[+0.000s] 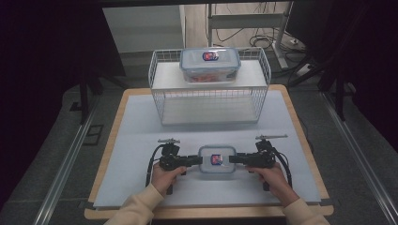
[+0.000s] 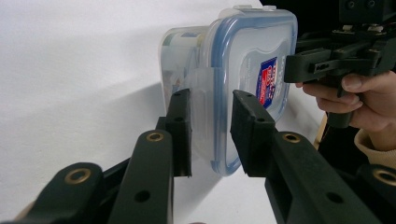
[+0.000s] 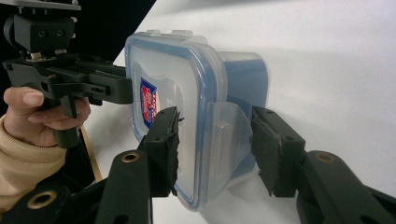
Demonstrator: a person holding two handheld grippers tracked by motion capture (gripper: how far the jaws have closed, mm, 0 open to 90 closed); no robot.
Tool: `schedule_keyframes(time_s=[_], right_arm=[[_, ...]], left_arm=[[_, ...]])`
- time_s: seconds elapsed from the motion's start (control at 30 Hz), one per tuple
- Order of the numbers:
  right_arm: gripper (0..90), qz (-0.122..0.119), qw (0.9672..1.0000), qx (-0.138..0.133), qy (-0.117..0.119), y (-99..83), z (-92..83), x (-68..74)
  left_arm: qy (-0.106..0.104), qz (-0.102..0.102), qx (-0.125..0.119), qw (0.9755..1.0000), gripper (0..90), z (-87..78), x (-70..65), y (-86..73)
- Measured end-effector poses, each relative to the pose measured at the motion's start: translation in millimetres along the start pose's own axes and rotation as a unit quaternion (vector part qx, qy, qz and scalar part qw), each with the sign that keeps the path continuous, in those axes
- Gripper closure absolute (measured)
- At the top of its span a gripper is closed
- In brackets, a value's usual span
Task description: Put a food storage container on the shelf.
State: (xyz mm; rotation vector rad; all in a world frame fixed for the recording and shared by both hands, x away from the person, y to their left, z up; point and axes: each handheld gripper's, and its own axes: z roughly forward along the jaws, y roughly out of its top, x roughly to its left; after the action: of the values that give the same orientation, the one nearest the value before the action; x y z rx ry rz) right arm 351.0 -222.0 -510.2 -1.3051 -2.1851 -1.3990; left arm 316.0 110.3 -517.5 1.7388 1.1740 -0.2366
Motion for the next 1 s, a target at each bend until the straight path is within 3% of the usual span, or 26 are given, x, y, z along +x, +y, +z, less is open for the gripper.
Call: schedule_keyframes(time_s=[0.67,1.0], right_arm=[[53.7,-0.012,0.9997,-0.019,-0.001,7.3,-6.5,6.5],[53.7,-0.027,0.9989,-0.039,-0.003,28.2,-17.1,19.5]], left_arm=[[0.002,0.016,-0.006,0.9999,70.6,-5.3,-6.5,10.7],[0.009,0.037,-0.018,0.9991,70.6,-19.2,-20.8,36.8]])
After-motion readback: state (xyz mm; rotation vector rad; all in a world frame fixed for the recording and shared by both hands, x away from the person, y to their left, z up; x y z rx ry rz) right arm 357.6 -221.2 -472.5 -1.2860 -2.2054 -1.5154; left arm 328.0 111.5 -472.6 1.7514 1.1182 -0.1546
